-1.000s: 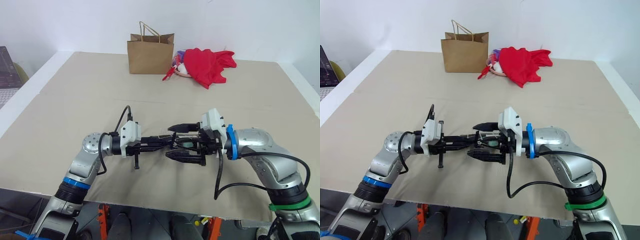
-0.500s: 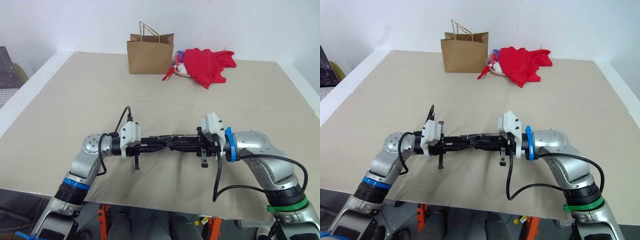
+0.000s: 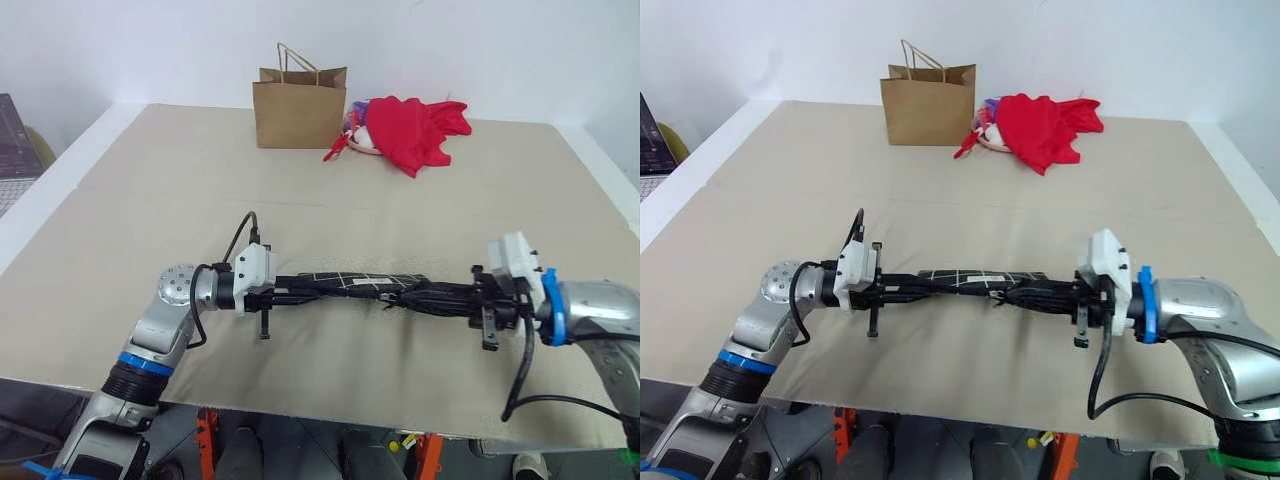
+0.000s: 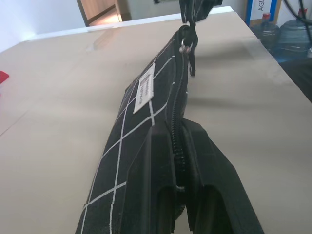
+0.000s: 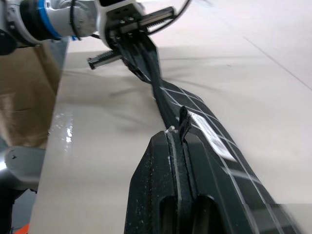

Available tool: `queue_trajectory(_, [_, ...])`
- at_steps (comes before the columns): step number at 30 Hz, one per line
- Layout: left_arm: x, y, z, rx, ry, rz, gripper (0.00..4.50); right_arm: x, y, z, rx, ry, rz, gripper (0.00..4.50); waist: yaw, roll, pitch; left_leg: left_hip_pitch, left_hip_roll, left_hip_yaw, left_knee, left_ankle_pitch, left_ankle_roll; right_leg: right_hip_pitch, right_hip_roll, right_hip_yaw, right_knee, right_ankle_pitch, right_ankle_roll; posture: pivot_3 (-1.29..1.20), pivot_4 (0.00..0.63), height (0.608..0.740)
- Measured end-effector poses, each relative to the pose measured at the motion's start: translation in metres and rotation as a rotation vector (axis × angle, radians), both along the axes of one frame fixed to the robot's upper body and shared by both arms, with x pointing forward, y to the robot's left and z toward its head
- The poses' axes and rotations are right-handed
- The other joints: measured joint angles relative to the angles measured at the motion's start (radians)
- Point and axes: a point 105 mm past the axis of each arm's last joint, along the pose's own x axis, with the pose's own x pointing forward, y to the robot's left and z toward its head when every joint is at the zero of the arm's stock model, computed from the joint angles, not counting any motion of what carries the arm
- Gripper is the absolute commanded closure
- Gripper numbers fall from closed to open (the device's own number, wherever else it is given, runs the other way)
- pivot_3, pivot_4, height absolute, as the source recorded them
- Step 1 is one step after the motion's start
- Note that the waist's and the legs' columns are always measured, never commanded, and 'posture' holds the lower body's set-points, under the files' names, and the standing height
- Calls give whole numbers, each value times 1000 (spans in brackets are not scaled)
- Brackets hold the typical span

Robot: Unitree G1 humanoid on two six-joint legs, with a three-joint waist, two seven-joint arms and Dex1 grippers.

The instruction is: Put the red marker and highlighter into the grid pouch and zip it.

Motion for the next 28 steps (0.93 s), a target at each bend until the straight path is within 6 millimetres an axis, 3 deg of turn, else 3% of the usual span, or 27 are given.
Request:
queue_trajectory(10, [8, 15, 1, 35, 11, 16, 4500, -16, -35, -10, -52, 7, -185, 4429, -1, 0, 0, 0, 0, 0, 1, 0, 0, 0, 0, 0, 0, 0, 0, 0, 150, 740])
queue_trajectory(12, [9, 15, 2, 33, 65, 7, 3551, -15, -35, -9, -13, -3, -224, 3662, -1, 0, 0, 0, 0, 0, 1, 0, 0, 0, 0, 0, 0, 0, 0, 0, 150, 740])
queue_trajectory(14, [9, 18, 1, 38, 117, 10, 3132, -13, -38, -6, 21, -5, -267, 3229, -1, 0, 0, 0, 0, 0, 1, 0, 0, 0, 0, 0, 0, 0, 0, 0, 150, 740])
queue_trajectory(17, [10, 17, 7, 17, 182, 6, 1982, -12, -35, -7, 84, 8, -306, 2009, -1, -1, 0, 0, 0, 0, 0, 0, 0, 0, 0, 0, 0, 0, 0, 0, 150, 740])
queue_trajectory(18, [10, 17, 9, 10, 194, 12, 1923, -12, -34, -7, 93, 9, -316, 1944, 0, -1, 0, 0, 0, 0, 0, 0, 0, 0, 0, 0, 0, 0, 0, 0, 150, 740])
queue_trajectory(19, [11, 18, 11, 2, 209, 22, 1387, -13, -33, -9, 107, 14, -331, 1342, 0, -1, 0, 0, 0, 0, 0, 0, 0, 0, 0, 0, 0, 0, 0, 0, 150, 740])
queue_trajectory(20, [12, 19, 12, -6, 219, 37, 1387, -12, -33, -10, 128, 19, -349, 1342, 0, -1, 0, 0, 0, 0, 0, 0, 0, 0, 0, 0, 0, 0, 0, 0, 150, 740])
queue_trajectory(21, [16, 24, 16, -26, 229, 84, 624, -12, -33, -16, 173, 43, -393, 494, 0, 0, 0, 0, 0, 0, 0, 0, 0, 0, 0, 0, 0, 0, 0, 0, 150, 740])
queue_trajectory(22, [18, 26, 17, -31, 228, 104, 570, -12, -34, -18, 184, 50, -411, 396, 0, 0, 0, 0, 0, 0, 0, 0, 0, 0, 0, 0, 0, 0, 0, 0, 150, 740])
queue_trajectory(23, [19, 28, 17, -37, 225, 123, 148, -11, -35, -19, 193, 51, -425, 13, 0, 0, 0, 0, 0, 0, 0, 0, 0, 0, 0, 0, 0, 0, 0, 0, 150, 740])
queue_trajectory(24, [27, 37, 14, -53, 226, 227, 64, -9, -38, -24, 239, 49, -496, 0, -1, 0, 0, 0, 0, 0, 0, 0, 0, 0, 0, 0, 0, 0, 0, 0, 150, 740])
queue_trajectory(28, [36, 51, 1, -45, 244, 364, 64, -9, -42, -32, 295, 59, -570, 0, -1, 0, -1, 1, 1, 0, -1, 0, 0, 0, 0, 0, 0, 0, -1, 0, 150, 740])
